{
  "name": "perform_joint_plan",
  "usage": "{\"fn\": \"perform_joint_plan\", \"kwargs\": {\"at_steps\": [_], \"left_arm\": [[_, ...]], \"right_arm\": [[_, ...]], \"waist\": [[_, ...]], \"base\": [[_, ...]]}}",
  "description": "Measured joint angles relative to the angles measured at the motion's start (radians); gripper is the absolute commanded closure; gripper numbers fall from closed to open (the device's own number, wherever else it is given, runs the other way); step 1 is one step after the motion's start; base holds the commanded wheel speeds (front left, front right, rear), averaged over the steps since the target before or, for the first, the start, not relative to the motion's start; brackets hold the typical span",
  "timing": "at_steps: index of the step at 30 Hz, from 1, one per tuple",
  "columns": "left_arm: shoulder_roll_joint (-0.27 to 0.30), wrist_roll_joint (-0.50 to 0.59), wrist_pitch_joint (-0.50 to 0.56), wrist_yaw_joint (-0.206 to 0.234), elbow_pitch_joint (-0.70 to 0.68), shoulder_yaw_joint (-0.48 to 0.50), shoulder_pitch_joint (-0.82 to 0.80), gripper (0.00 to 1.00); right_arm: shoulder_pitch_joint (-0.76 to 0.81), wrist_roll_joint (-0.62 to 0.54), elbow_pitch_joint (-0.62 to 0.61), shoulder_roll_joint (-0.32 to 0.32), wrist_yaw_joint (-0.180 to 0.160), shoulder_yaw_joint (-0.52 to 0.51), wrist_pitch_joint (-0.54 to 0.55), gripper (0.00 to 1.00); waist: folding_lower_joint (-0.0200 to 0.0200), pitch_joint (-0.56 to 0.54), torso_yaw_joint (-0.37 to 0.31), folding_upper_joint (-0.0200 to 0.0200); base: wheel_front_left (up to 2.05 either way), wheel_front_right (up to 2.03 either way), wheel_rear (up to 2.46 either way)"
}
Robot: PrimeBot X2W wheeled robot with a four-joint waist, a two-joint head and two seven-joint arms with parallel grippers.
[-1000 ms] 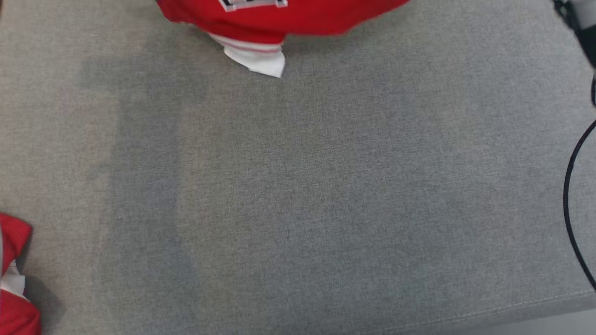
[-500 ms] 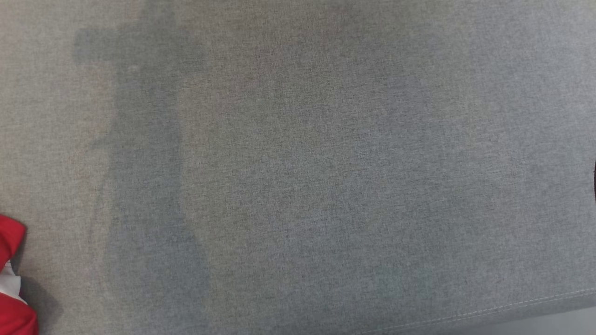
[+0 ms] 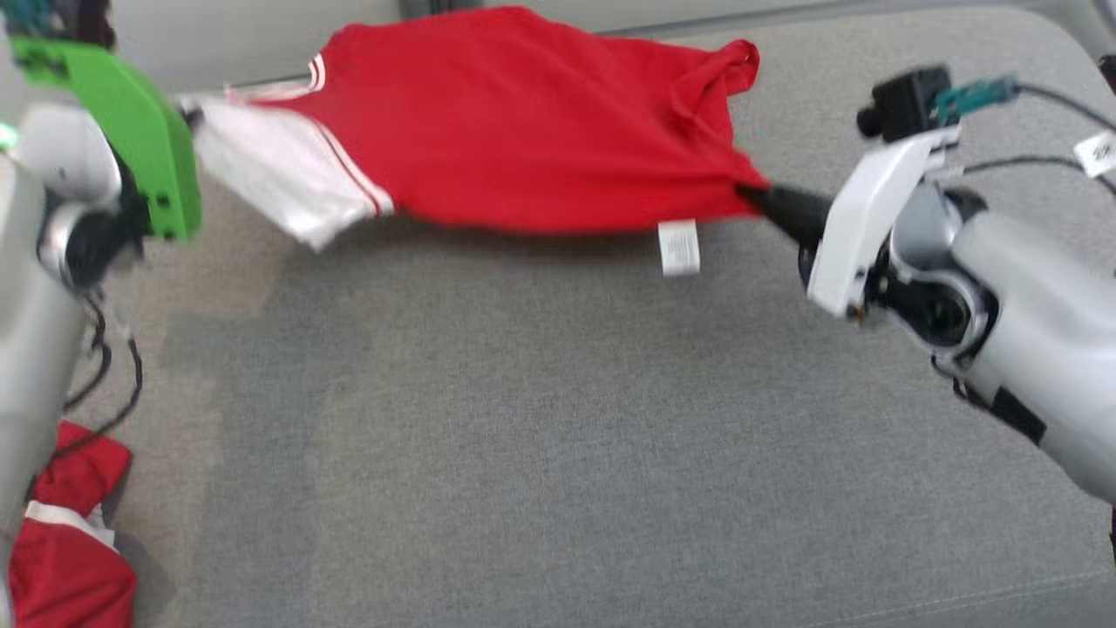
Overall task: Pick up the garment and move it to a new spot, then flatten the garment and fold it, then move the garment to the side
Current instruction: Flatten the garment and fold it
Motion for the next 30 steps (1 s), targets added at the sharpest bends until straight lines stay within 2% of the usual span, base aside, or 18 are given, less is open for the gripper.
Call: {"fn": "perform_joint_plan", "kwargs": {"at_steps": [4, 7, 9, 11, 17, 23, 30], "left_arm": [[0.135, -0.102, 0.205, -0.002, -0.176, -0.072, 0.195, 1.0], [0.229, -0.179, 0.347, 0.002, -0.314, -0.089, 0.327, 1.0], [0.286, -0.224, 0.426, 0.028, -0.411, -0.097, 0.407, 1.0], [0.346, -0.278, 0.502, 0.071, -0.538, -0.104, 0.493, 1.0], [0.474, -0.394, 0.61, 0.21, -0.843, -0.108, 0.689, 1.0], [0.546, -0.461, 0.641, 0.301, -1.01, -0.102, 0.788, 1.0], [0.568, -0.503, 0.672, 0.343, -1.062, -0.077, 0.791, 1.0]], "right_arm": [[0.129, 0.036, -0.086, -0.071, 0.0, 0.085, 0.076, 1.0], [0.201, 0.049, -0.15, -0.118, 0.0, 0.132, 0.114, 1.0], [0.237, 0.05, -0.182, -0.153, 0.0, 0.156, 0.137, 1.0], [0.274, 0.042, -0.209, -0.195, 0.0, 0.177, 0.17, 1.0], [0.365, -0.013, -0.274, -0.305, 0.0, 0.21, 0.285, 1.0], [0.413, -0.024, -0.344, -0.371, 0.0, 0.215, 0.384, 1.0], [0.402, -0.03, -0.379, -0.366, 0.0, 0.161, 0.425, 1.0]], "waist": [[0.0, -0.083, 0.005, 0.0], [0.0, -0.142, 0.007, 0.0], [0.0, -0.176, 0.008, 0.0], [0.0, -0.206, 0.009, 0.0], [-0.0001, -0.255, 0.002, 0.0], [-0.0001, -0.256, -0.02, 0.0], [0.0, -0.229, -0.041, 0.0]], "base": [[0.0, 0.0, 0.0], [0.0, 0.0, 0.0], [0.0, 0.0, 0.0], [0.0, 0.0, 0.0], [0.0, 0.0, 0.0], [0.0, 0.0, 0.0], [0.0, 0.0, 0.0]]}}
